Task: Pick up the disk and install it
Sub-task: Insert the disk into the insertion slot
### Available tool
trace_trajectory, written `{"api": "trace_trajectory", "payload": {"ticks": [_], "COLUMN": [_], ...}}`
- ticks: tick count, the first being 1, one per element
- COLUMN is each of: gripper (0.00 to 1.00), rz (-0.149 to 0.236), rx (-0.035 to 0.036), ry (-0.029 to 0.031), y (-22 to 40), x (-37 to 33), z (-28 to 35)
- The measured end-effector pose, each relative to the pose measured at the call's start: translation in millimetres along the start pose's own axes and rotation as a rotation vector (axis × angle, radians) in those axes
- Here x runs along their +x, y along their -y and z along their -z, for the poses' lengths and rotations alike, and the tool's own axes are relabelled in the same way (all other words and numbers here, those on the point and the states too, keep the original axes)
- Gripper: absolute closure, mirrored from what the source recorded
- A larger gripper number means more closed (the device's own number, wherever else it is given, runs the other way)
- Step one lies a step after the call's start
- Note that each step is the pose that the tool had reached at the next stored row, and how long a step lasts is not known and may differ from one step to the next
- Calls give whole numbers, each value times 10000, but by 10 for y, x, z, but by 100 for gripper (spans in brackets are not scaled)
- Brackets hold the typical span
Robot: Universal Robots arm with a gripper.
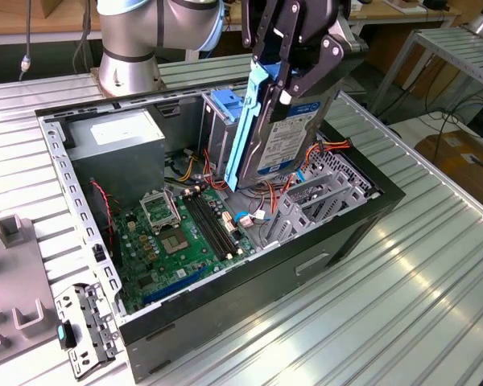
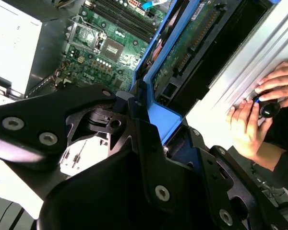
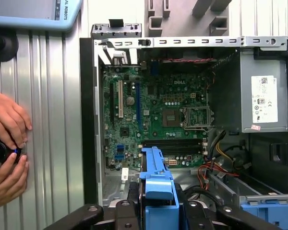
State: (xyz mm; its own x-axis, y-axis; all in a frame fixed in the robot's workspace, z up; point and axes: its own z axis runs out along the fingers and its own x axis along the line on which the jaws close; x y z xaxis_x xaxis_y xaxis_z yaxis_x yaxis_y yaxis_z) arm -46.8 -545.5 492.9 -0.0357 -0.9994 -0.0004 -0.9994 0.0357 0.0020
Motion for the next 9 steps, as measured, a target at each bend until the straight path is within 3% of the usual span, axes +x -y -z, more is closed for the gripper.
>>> {"api": "trace_trajectory", "payload": {"ticks": [3,5,9], "gripper": [63,63,63], "rz": [-6,-18,-24], "rx": [0,0,0], "ry": [0,0,0], "y": [92,201,352], "x": [7,4,-2], "z": [-12,-29,-74]}}
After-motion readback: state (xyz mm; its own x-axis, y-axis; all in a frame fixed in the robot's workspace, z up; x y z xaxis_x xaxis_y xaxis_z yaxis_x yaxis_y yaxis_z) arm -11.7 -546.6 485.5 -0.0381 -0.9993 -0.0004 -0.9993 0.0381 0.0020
